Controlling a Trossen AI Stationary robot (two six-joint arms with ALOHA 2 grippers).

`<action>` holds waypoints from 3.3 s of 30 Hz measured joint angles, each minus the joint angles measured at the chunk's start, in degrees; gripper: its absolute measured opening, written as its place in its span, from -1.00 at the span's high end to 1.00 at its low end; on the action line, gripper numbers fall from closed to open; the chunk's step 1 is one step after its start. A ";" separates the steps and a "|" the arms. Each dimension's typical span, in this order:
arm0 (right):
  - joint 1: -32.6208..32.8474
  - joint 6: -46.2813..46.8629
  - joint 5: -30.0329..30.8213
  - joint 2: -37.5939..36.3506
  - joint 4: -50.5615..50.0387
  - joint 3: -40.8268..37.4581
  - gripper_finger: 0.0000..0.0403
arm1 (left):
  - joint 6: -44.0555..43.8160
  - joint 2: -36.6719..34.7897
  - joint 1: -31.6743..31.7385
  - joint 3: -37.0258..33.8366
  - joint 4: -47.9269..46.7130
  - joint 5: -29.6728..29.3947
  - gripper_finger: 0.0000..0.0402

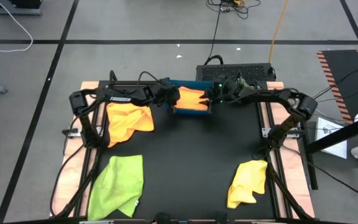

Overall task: Fold microfiber towels
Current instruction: Fold the yellow microfiber cloth

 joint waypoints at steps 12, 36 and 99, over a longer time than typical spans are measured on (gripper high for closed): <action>5.62 7.34 -0.65 -19.33 -8.07 -4.81 0.43 | -21.50 -24.13 -6.02 -3.39 -15.99 4.27 0.30; 40.97 19.77 24.32 -29.41 42.36 -40.62 0.43 | -52.68 -27.25 -31.46 -37.15 23.74 -10.95 0.51; 70.77 75.55 0.86 -33.74 -23.22 -17.77 0.43 | -41.38 -22.42 -30.32 -37.13 43.52 -10.95 0.51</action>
